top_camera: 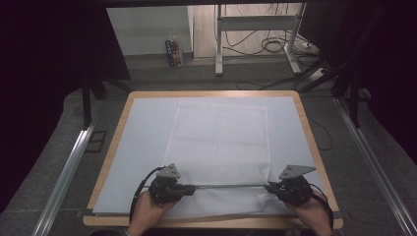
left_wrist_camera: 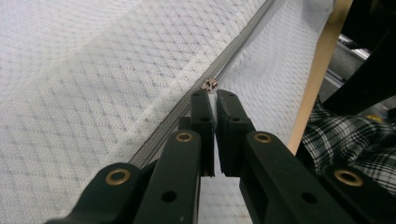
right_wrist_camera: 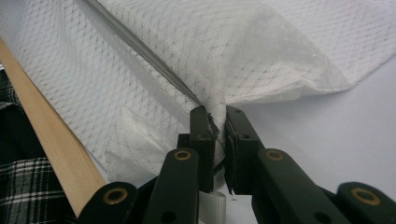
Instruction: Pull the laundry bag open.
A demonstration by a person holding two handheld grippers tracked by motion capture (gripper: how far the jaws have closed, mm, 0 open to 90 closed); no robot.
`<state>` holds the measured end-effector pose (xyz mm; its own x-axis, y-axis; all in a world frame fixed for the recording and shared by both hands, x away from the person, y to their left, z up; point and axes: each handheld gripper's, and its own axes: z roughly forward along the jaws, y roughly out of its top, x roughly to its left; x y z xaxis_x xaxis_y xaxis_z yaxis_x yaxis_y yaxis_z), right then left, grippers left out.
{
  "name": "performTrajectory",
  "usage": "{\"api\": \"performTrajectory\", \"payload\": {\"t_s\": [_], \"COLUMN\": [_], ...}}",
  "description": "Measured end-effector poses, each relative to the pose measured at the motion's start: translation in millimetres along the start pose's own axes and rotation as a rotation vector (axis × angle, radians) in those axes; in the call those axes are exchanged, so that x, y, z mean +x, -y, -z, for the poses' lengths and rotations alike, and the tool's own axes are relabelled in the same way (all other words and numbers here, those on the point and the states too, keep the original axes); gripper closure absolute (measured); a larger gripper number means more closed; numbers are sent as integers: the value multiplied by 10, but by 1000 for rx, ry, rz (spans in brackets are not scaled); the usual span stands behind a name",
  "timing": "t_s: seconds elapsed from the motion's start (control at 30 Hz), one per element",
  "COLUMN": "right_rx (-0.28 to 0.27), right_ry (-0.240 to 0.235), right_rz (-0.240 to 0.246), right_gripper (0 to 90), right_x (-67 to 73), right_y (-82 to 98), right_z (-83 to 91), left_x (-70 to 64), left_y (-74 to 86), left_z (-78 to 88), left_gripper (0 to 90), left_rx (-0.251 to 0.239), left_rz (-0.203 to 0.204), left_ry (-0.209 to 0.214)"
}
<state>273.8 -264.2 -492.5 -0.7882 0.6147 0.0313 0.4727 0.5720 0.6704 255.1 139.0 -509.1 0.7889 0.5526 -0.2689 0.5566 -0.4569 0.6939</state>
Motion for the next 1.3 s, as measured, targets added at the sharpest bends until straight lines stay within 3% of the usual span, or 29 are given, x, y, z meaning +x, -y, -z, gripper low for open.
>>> {"api": "performTrajectory", "payload": {"t_s": [0.77,0.97,1.3], "right_rx": [6,10,10], "right_ry": [5,10,12], "right_rz": [-1,4,-2], "right_gripper": [822,823,823], "right_x": [2,5,-6], "right_y": [4,2,8], "right_z": [-5,-7,-2], "left_x": [68,77,122], "left_y": [126,151,233], "left_z": [146,180,278], "left_gripper": [872,872,872], "left_rx": [-10,-2,-18], "left_rz": [35,34,69], "left_ry": [-12,-36,-51]}}
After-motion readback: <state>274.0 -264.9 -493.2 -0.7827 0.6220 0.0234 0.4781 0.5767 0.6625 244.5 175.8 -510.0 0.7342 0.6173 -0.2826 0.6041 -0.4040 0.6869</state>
